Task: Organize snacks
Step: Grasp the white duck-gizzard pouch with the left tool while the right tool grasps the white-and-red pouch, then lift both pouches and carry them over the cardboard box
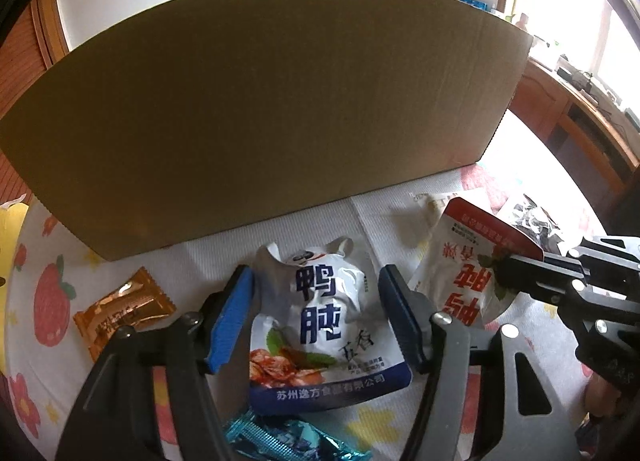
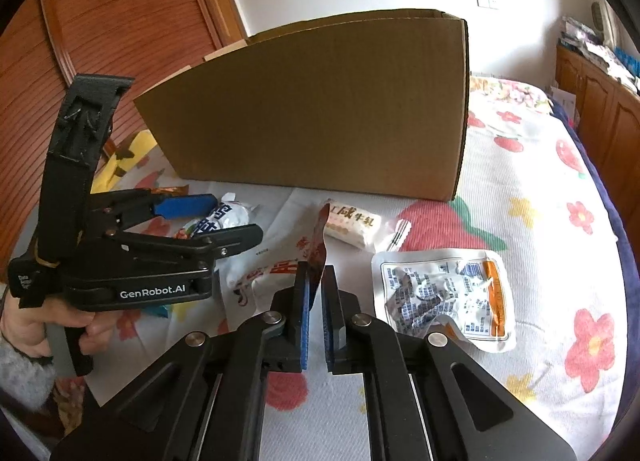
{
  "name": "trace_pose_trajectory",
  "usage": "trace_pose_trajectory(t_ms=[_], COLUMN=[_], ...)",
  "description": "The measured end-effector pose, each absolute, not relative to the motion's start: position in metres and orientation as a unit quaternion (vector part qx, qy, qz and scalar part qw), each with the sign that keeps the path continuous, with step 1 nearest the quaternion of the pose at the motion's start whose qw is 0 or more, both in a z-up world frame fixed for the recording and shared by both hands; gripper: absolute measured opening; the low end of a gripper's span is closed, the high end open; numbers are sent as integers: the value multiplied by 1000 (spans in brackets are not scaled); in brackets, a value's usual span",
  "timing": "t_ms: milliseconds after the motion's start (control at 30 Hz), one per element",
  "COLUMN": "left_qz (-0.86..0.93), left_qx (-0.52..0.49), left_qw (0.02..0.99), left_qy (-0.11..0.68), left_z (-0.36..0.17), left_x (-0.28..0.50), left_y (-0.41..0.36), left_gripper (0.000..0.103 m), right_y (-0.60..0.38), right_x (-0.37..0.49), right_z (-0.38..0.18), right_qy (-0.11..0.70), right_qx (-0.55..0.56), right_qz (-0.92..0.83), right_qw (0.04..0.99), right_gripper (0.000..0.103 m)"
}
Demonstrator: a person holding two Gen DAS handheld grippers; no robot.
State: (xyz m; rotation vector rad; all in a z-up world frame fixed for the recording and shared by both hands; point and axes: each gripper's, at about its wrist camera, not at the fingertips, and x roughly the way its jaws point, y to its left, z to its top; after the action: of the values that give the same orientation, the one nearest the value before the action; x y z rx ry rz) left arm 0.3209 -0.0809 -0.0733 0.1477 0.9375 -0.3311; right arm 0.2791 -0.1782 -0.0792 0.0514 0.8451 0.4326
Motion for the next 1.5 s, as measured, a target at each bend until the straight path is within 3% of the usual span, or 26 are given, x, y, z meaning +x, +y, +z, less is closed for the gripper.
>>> trace_pose_trajectory(t_ms=[33, 567, 767, 933, 1067, 1133, 1500], left_qz=[-159, -171, -174, -171, -174, -177, -136], left_qx=[71, 85, 80, 95, 88, 78, 134], left_qw=[876, 885, 891, 895, 895, 890, 882], left_qy=[450, 426, 411, 401, 402, 413, 431], left_z=[-74, -69, -55, -50, -39, -36, -26], left_x=[323, 297, 287, 280, 286, 295, 318], left_y=[-87, -85, -77, -77, -67, -63, -47], left_gripper=[57, 43, 29, 26, 11, 8, 10], right_y=[-178, -169, -167, -167, -166, -166, -165], right_x=[279, 276, 275, 275, 276, 275, 274], right_z=[-79, -80, -81, -81, -81, -82, -82], right_qy=[407, 404, 402, 402, 401, 400, 399], right_qx=[24, 10, 7, 7, 6, 4, 4], right_qz=[208, 200, 198, 198, 197, 196, 196], right_qw=[889, 893, 894, 894, 895, 895, 896], right_gripper=[3, 3, 3, 3, 3, 3, 3])
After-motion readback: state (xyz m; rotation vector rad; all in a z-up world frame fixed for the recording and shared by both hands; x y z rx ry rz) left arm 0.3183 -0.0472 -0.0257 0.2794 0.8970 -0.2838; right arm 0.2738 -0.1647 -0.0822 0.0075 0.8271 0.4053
